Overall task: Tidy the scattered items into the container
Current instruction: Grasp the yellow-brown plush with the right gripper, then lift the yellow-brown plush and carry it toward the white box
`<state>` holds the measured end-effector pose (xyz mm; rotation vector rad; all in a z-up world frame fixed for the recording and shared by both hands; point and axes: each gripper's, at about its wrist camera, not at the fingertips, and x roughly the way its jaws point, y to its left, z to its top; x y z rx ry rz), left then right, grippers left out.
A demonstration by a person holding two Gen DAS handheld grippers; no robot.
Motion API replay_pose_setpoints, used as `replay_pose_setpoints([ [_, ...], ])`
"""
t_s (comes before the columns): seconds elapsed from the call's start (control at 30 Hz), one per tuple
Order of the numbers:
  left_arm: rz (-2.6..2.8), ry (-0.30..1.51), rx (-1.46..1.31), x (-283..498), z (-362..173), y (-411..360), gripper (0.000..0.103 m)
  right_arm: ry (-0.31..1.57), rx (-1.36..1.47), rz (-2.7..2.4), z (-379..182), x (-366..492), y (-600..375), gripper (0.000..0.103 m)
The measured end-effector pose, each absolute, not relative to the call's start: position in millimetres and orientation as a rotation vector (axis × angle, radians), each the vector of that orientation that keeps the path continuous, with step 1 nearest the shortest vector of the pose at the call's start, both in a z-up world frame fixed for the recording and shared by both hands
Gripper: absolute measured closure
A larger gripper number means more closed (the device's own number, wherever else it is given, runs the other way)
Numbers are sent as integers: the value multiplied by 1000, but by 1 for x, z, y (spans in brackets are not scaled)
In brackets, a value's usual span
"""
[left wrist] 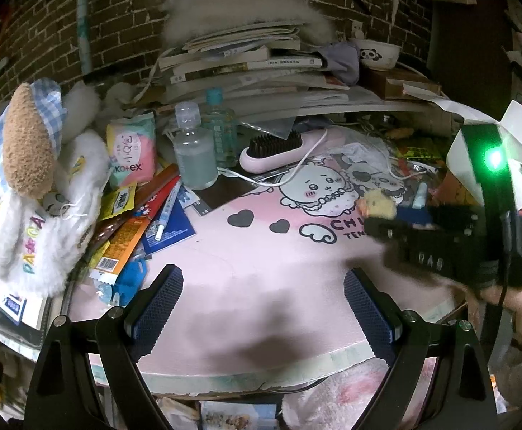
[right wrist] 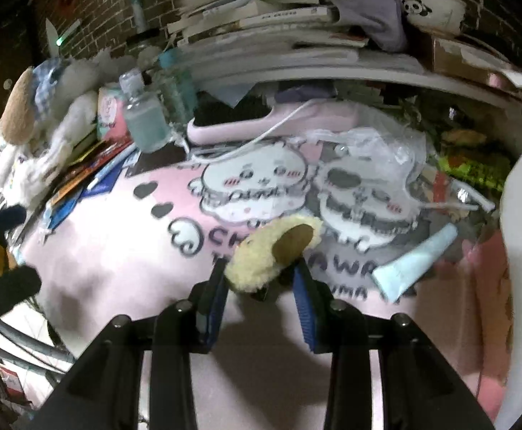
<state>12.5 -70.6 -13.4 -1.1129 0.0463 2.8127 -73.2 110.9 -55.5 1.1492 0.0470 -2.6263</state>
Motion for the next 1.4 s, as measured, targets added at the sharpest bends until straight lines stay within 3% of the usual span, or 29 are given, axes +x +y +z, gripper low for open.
replay_pose_setpoints([
  [0.53, 2836, 55, -1115, 11, -14, -69, 13, 41, 1027, -2641, -29, -55, 115, 71],
  [0.73, 2837, 22, -1112, -9, -9, -65, 13, 166, 988, -2683, -31, -38, 114, 71],
  [1.07, 2796, 227, -1120, -97, -3, 0, 13, 67, 1025, -2627, -41, -39, 126, 71],
  [1.23, 2553, 80, -1148, -118, -6, 16, 13, 22, 1032, -2608, -43, -41, 132, 71],
  [1.4, 2508, 173, -1263, -129, -21, 29, 13, -4, 1025, -2599, -43, -40, 135, 71],
])
